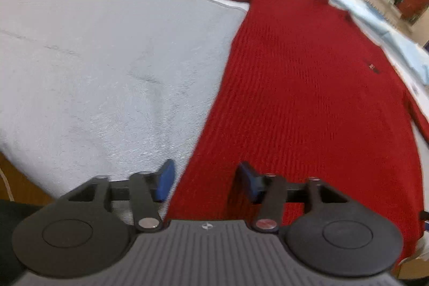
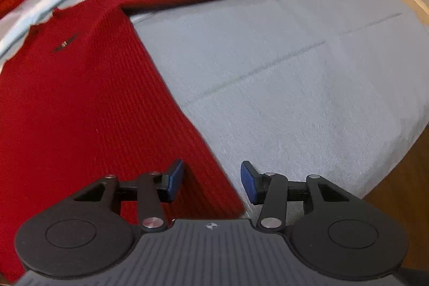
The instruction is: Fold small clothes
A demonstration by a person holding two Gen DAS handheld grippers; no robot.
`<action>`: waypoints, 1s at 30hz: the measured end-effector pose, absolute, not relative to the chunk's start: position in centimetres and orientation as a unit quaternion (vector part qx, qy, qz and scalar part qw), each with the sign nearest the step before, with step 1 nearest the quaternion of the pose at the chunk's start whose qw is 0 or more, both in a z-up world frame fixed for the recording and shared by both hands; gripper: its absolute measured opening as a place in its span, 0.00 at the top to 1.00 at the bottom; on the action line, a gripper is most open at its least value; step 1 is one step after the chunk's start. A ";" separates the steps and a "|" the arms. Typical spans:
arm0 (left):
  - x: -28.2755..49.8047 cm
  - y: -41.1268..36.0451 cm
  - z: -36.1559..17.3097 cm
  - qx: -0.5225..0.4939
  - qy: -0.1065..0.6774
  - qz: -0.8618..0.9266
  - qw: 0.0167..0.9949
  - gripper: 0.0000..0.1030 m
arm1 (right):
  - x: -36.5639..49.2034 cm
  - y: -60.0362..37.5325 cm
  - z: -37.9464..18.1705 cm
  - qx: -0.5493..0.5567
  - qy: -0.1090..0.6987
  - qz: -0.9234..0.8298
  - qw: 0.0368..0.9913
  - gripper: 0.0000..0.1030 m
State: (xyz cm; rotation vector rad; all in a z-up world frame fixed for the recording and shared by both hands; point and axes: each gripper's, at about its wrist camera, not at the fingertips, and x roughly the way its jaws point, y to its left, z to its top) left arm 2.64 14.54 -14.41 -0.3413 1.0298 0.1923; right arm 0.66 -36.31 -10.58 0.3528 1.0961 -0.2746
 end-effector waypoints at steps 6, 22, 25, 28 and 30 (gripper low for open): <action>1.9 14.4 -13.9 -0.163 0.480 0.107 0.855 0.39 | 0.4 -36.3 -10.8 0.174 0.519 -0.123 0.828 0.51; -1.0 14.7 -11.6 -0.157 0.458 0.123 0.866 0.93 | -0.7 -36.5 -8.2 0.173 0.477 -0.094 0.857 0.93; -0.7 14.1 -12.4 -0.137 0.482 0.121 0.857 0.92 | -0.6 -36.5 -8.6 0.152 0.490 -0.102 0.852 0.93; -0.8 12.9 -11.9 -0.082 0.471 0.147 0.866 0.80 | 0.0 -35.4 -9.8 0.110 0.517 -0.102 0.843 0.90; -0.9 11.4 -10.6 -0.035 0.431 0.146 0.890 0.76 | 0.3 -34.7 -9.4 0.092 0.498 -0.120 0.854 0.80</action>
